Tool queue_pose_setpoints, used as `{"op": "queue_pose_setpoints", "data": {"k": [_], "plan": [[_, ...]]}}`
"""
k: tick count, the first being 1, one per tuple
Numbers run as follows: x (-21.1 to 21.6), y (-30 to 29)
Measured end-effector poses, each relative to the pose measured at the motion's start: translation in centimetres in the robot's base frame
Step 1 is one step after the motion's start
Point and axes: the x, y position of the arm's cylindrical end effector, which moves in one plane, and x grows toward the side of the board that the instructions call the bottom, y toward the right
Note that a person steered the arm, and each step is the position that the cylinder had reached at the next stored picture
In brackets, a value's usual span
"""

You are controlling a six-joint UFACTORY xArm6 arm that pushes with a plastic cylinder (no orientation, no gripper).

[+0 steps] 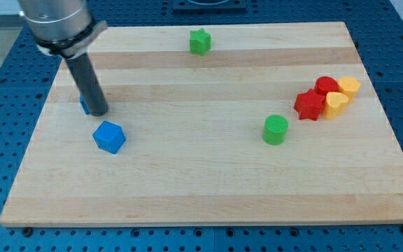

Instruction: Move the blue cube below the blue triangle

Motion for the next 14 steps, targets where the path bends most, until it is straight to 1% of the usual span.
{"op": "queue_pose_setpoints", "data": {"k": [1,2,3,4,5,6,7,10,11,12,13,14], "plan": [[0.0,-1.2],[0.1,3.7],[0.5,11.5],[3.6,16.0],[6.8,16.3],[7.9,14.5],[7.6,11.6],[3.1,0.7],[3.6,2.5],[6.8,6.7],[9.6,6.1],[9.9,0.7]]}}
